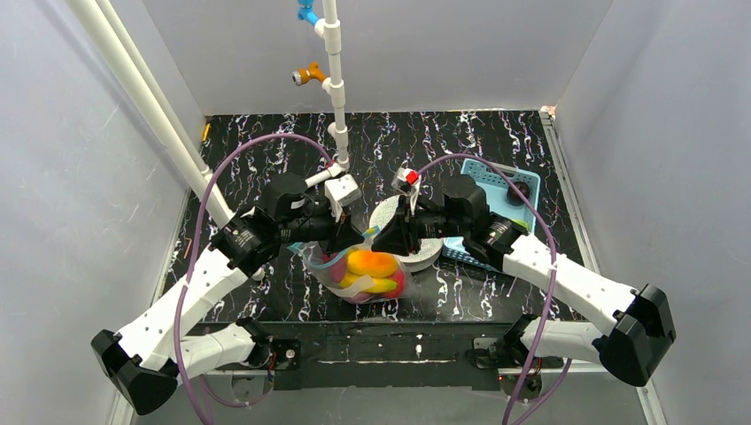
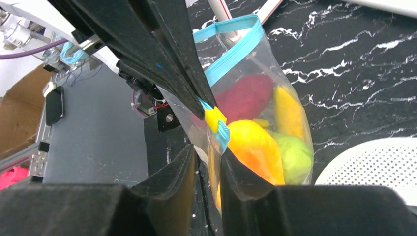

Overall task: Place the food in the zip-top bag and seal the zipper
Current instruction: Zip the zipper food storage bag at the center of the board.

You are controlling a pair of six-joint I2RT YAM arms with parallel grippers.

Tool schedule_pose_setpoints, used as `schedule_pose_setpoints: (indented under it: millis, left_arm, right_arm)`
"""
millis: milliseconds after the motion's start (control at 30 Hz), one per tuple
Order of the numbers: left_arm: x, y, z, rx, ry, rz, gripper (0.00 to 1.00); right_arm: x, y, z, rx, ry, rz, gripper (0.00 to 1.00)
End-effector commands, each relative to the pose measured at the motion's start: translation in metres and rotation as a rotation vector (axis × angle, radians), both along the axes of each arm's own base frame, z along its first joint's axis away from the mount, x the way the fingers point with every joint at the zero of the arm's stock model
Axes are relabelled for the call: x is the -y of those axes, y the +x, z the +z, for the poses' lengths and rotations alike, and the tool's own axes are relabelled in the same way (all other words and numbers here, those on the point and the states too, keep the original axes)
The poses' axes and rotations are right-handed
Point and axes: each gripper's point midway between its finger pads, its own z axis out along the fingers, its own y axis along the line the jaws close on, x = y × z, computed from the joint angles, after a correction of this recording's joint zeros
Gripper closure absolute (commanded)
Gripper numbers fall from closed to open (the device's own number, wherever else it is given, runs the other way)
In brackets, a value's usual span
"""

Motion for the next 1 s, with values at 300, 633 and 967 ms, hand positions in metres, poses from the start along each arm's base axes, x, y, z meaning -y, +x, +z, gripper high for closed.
schedule_pose_setpoints:
  millis: [300,633,967]
  left_arm:
    - [-0.002,-0.005,0.005,0.017,-0.038,0.0,1.0]
    - [0.007,-0.011,0.022,-0.037,-0.076,-0.036,0.62]
    - [0.023,-0.009,0.028,-0.09,-0.111,-0.08,0.68]
  right_arm:
    - [-0.011,-0.003,0.026,-0.096,0.16,0.145,0.8]
    - [-0.012,0.003,0.023,-0.086,0.127,0.117,0.99]
    - [-0.011,0.003,0.024,-0.082,0.125,0.115,0.99]
